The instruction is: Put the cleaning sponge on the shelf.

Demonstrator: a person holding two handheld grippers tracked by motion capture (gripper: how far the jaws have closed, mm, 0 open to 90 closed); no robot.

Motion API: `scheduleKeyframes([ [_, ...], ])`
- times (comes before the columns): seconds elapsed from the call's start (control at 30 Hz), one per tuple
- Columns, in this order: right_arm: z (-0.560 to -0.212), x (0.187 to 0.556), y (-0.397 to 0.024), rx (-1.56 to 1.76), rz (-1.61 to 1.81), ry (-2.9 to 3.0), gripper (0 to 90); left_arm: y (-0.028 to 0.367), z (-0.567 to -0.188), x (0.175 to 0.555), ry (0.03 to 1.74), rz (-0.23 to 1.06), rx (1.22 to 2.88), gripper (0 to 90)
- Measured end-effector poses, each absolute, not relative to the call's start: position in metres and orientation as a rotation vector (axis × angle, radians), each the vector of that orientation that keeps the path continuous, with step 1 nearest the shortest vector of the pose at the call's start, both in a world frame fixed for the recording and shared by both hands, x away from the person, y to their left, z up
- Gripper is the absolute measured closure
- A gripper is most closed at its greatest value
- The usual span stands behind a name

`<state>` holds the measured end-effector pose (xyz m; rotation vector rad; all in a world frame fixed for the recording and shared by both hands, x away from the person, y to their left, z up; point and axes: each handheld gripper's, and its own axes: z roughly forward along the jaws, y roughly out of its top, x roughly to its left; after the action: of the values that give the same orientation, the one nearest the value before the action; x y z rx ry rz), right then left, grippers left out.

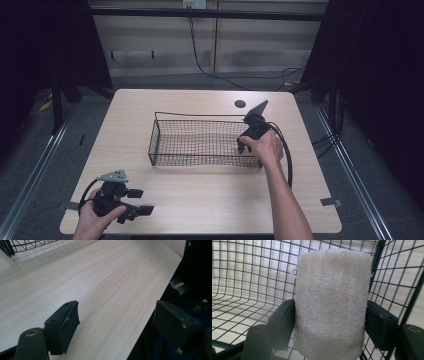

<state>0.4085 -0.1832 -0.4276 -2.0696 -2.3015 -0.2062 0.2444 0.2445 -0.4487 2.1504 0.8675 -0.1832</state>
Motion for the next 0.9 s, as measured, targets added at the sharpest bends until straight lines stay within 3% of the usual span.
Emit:
scheduleKeyframes([
  [0.9,-0.442,0.407,-0.173,-2.107,-0.155,-2.3,28.6,0.244,-0.448,0.244,0.864,-0.19,2.148,20.0],
])
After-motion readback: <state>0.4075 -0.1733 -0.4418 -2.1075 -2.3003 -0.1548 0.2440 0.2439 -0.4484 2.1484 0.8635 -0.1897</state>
